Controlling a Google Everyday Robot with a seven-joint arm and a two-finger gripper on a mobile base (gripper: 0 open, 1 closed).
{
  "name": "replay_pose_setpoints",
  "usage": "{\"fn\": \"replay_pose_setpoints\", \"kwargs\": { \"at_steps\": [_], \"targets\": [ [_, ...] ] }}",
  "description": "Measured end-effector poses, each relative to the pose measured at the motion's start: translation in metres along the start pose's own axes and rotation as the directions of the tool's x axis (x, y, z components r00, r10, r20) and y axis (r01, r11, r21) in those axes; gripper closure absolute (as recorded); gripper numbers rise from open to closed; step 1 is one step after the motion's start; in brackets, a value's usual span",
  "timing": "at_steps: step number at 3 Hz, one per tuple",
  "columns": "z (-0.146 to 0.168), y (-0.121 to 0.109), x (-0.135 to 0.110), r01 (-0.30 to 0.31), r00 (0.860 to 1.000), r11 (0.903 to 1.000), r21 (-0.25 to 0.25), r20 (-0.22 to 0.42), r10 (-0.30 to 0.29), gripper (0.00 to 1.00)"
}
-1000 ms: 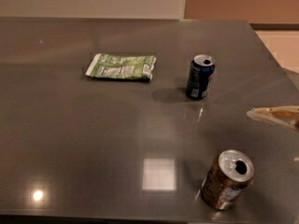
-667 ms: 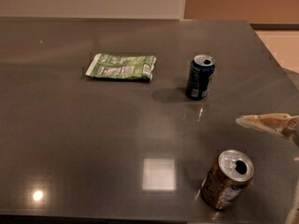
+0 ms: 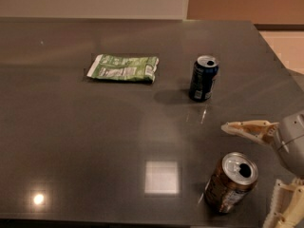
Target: Move orange can near green jalapeno chip bag
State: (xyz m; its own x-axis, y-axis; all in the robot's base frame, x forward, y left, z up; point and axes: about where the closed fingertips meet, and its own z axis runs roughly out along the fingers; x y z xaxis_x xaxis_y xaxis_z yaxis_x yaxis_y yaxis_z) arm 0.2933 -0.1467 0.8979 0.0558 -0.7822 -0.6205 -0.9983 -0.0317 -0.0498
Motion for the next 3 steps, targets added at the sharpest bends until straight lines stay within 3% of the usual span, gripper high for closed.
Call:
{"fn": "replay_pose_setpoints", "kwargs": {
  "at_steps": [1, 3],
  "targets": [
    [0.006, -0.004, -0.008, 0.011, 1.0, 0.9999, -0.003, 0.003, -0.011, 0.18],
    [-0.001, -0.014, -0.003, 0.022, 1.0, 0.9997, 0.014, -0.022, -0.022, 0.64]
  ]
}}
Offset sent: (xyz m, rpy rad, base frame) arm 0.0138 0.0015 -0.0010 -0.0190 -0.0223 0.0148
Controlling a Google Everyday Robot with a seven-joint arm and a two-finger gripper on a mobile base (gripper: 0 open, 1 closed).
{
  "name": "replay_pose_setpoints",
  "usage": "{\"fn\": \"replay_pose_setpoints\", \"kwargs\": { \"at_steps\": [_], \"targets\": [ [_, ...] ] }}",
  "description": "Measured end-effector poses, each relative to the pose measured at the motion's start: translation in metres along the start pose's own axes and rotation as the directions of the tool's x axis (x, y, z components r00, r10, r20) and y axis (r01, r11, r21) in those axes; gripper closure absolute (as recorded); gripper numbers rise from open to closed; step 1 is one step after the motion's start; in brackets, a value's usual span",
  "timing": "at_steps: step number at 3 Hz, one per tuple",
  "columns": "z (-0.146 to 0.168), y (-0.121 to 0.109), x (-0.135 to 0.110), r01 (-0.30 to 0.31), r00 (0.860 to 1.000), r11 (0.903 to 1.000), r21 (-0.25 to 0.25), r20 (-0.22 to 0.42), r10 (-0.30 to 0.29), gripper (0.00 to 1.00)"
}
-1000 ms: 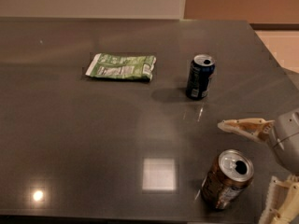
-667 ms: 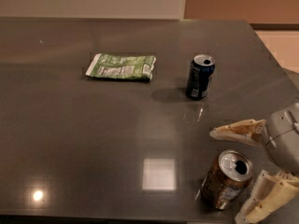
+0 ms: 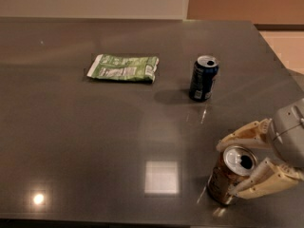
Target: Move orange can near green jalapeno chip bag
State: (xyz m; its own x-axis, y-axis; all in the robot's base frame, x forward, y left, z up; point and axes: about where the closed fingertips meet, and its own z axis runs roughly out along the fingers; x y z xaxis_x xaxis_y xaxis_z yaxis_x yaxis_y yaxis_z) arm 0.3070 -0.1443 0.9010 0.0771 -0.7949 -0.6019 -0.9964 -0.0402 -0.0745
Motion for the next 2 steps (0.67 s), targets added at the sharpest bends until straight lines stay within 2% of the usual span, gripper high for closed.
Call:
{"fn": "replay_pose_setpoints", "kwargs": {
  "at_steps": [1, 2],
  "targets": [
    [-0.006, -0.004, -0.02, 0.018, 1.0, 0.9998, 0.011, -0.004, -0.017, 0.88],
    [-0.01, -0.008, -0.098, 0.088, 0.996, 0.9959, 0.023, 0.001, -0.088, 1.0]
  ]
}}
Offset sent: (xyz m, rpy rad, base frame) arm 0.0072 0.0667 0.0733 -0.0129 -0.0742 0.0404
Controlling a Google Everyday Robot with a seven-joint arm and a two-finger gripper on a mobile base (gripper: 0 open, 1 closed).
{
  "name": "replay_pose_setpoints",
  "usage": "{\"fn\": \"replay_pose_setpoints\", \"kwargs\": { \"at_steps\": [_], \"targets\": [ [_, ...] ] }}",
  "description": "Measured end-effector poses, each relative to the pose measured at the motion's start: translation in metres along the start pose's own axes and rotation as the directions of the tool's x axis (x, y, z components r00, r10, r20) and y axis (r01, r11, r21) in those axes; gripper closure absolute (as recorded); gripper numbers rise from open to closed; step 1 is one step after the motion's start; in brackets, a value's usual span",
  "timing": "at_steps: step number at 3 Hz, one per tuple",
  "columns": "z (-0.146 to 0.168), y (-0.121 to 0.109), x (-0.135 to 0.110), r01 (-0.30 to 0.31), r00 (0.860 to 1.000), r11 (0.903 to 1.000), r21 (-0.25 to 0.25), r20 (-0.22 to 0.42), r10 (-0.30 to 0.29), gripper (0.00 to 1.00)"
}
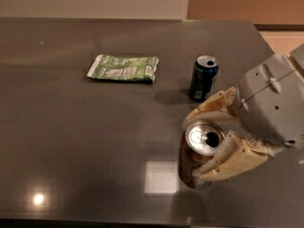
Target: Move orange can near green jalapeno chip bag
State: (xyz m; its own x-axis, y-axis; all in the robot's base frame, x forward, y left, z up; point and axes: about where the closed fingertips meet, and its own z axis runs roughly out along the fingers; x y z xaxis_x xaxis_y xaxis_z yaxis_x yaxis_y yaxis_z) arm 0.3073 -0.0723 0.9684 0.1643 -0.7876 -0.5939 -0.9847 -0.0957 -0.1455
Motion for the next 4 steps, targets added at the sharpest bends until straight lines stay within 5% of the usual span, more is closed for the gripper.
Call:
{"fn": "replay_pose_setpoints", "kwargs": {
  "at_steps": [2, 4],
  "targets": [
    [-0.003, -0.021, -0.011, 0.024, 1.0, 0.9997, 0.007, 0.001, -0.024, 1.0],
    [0.03, -0.101, -0.043, 0.066, 0.997, 0.9971, -0.038, 0.034, -0.065, 1.0]
  ]
}}
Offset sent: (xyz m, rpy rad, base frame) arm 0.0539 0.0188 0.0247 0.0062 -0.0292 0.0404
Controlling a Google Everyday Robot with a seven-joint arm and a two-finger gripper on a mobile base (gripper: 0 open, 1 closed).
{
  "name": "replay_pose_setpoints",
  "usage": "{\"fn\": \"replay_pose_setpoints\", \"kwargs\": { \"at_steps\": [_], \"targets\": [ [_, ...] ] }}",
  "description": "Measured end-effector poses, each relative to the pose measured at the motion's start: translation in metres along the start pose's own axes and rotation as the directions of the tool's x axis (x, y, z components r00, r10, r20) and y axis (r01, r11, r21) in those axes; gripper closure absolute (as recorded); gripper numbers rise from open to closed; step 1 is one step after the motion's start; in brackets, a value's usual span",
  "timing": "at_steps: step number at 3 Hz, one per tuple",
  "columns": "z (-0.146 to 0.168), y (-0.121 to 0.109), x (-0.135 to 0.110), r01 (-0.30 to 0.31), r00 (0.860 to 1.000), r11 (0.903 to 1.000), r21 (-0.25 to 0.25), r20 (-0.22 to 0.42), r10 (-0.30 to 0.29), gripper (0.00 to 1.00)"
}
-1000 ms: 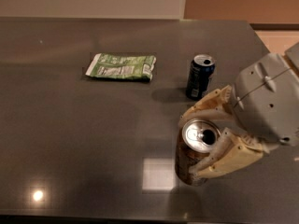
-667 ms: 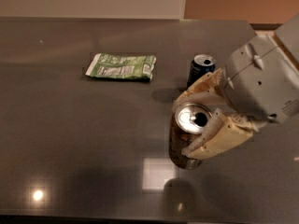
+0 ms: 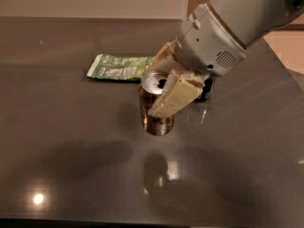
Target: Move orange can near green jalapeno chip bag
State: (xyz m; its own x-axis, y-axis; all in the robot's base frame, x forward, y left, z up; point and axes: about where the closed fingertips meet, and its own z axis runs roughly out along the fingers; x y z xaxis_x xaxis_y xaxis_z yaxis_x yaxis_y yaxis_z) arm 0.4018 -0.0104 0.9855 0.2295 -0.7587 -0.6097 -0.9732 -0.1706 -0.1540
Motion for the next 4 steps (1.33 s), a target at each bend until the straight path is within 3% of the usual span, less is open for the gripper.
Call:
{"fn": "replay_pose_setpoints", "kwargs": {
  "at_steps": [2, 4],
  "targets": [
    [0.049, -0.067, -0.009, -0.013, 1.0, 0.9996, -0.026, 0.02, 0.014, 1.0],
    [0.077, -0.126, -0.006, -0.076, 0.997, 0.997, 0.017, 0.028, 0.075, 1.0]
  ]
}}
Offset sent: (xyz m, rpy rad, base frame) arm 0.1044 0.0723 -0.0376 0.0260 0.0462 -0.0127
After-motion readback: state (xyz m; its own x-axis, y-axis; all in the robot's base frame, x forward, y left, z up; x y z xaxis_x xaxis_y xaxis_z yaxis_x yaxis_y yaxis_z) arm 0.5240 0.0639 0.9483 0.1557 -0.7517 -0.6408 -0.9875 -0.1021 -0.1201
